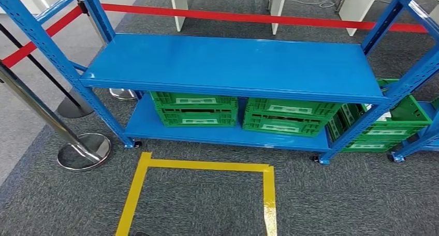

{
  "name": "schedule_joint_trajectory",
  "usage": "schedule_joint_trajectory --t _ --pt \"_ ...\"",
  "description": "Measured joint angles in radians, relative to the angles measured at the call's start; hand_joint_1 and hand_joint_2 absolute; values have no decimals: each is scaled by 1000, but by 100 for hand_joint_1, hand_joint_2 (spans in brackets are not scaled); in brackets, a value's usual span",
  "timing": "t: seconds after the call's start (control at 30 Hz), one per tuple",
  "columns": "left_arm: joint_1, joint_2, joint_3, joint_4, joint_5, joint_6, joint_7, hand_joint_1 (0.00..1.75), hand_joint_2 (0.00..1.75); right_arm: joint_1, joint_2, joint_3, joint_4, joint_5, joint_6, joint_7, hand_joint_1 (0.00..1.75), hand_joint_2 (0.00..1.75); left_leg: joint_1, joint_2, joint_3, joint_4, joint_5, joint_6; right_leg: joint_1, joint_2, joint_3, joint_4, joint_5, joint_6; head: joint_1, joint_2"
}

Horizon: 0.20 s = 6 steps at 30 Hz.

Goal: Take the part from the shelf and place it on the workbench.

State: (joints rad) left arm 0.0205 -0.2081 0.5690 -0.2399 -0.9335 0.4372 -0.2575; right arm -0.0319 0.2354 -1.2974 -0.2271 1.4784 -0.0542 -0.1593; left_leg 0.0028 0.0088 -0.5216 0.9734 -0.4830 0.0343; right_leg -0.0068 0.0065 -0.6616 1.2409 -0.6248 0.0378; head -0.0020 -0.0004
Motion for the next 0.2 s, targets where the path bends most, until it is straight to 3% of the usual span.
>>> schedule_joint_trajectory --t 0.03,0.07,0.13,0.2 --pt "0 0 1 0 0 -1 0 0 0 1 0 0 0 1 0 0 0 0 0 1 0 1 0 0 -2 -1 -16 35 -7 4 0 0" --pt "1 1 1 0 0 -2 0 0 0 2 0 0 0 2 0 0 0 0 1 2 0 2 0 -1 -5 -2 -13 32 6 7 0 0" --pt "1 0 1 0 0 -4 0 0 0 2 -1 0 0 3 0 0 0 0 3 2 0 8 -3 -6 -12 -6 46 -81 71 13 0 0" --pt "0 0 2 0 0 -5 0 0 0 0 -1 0 0 3 0 -1 0 0 3 1 -2 17 -9 -15 -14 -9 102 -190 107 15 2 0"
